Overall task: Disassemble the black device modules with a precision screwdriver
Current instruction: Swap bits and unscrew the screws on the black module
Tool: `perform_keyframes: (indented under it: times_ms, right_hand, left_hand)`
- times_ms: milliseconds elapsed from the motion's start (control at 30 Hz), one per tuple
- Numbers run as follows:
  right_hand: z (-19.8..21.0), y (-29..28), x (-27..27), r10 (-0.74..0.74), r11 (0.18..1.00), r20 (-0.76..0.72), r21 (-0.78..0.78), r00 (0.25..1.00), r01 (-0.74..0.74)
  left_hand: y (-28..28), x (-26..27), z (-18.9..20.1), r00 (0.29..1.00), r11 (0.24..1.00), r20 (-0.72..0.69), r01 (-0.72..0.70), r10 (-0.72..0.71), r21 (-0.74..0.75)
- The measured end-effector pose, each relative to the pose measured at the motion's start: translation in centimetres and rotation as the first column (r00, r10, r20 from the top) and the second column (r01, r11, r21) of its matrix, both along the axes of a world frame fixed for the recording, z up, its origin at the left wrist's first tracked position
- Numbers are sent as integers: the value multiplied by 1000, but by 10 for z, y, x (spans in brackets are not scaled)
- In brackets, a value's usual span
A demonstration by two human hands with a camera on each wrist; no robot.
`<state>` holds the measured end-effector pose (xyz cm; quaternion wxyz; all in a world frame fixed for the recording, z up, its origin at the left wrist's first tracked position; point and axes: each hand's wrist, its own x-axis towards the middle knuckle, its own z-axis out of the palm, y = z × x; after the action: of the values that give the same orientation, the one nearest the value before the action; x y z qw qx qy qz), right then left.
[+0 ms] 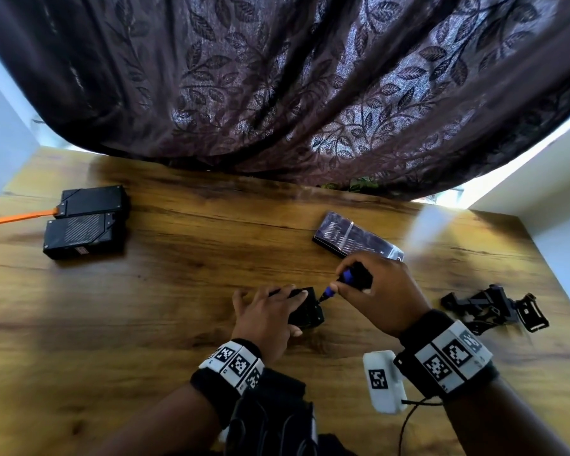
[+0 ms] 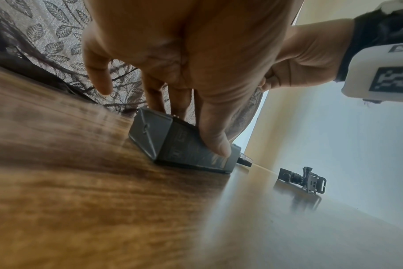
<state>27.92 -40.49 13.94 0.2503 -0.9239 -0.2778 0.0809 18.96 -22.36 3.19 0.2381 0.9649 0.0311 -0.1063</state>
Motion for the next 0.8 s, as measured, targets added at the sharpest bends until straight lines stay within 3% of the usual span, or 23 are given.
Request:
perform_keyframes:
  times_ms: [333,567,800]
  right_hand:
    - [14,-18,0,-99,982,25,163,995,94]
    - [-10,-37,-12,-202,960,4,200,979,197]
    - [-14,-43,-17,-240,943,-18,232,971,238]
  left_hand:
    - [2,1,-4,999,999,-27,41,-41,24]
    - [-7,-1,3,976,942,-83,216,-201,257]
    - [-4,2,8,972,935,-113,229,-206,270]
